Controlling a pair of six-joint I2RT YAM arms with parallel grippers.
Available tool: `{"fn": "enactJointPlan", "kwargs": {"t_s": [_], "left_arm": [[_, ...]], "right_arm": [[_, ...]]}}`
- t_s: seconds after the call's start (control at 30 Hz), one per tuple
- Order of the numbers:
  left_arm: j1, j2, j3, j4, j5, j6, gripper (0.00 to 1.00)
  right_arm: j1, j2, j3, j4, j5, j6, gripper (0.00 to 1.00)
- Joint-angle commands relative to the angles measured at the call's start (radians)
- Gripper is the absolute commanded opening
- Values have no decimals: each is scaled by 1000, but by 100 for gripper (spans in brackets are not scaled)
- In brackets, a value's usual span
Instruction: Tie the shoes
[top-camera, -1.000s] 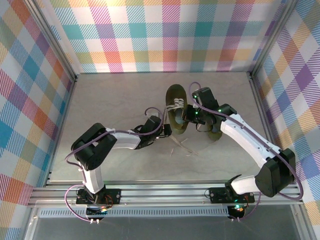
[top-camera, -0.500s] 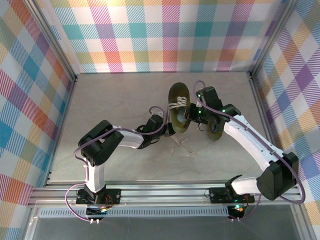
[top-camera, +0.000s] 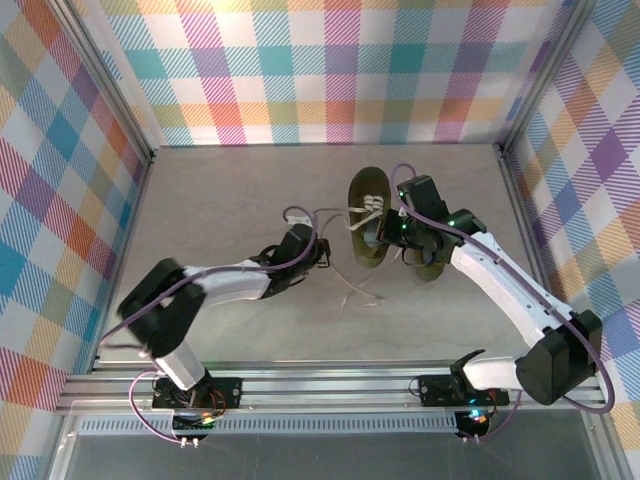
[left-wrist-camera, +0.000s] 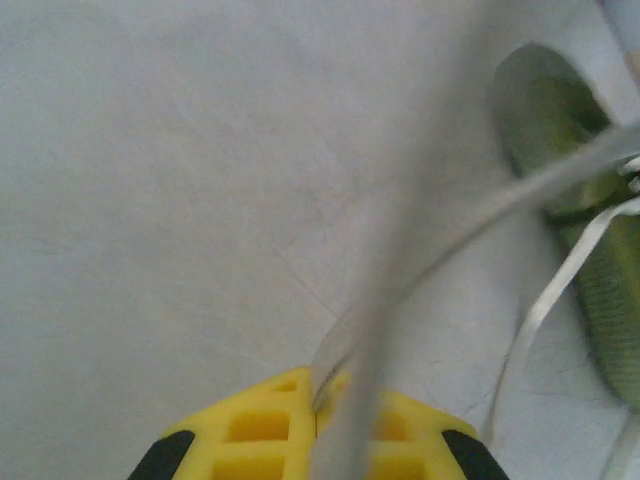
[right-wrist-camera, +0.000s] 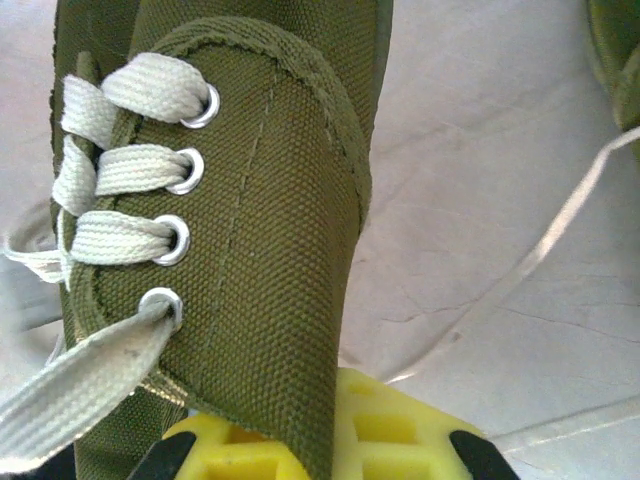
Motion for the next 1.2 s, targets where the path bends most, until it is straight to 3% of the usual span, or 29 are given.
{"fn": "enactJointPlan", "kwargs": {"t_s": [0.0,0.17,0.27,0.43,0.67,0.8,0.97,1.1,1.17], "left_arm": [[-1,-190,-20,-308,-195,28,0],[0,-426,36,-730,-405,15,0],[7,-471,121,-987,-514,-9,0],[14,-445,216,-1224,-522,-54,0],[40,-431,201,-1203,-317,-58,0],[91,-436,155,-1127,-132,-49,0],[150,-441,134,-1063,38,-34,0],[188,-445,146,-1032,154,-13,0],[201,-449,150,-1022,190,-7,0]], "right_arm": [[13,29,36,41,-12,-18,0],[119,121,57,102,-45,46,0],[189,185,52,151,-11,93,0],[264,305,31,269,29,149,0],[311,394,-68,410,97,196,1],[312,438,-86,430,61,184,19],[311,308,-142,464,105,98,52],[311,169,-201,464,166,-6,57],[312,107,-251,515,129,-75,57]]}}
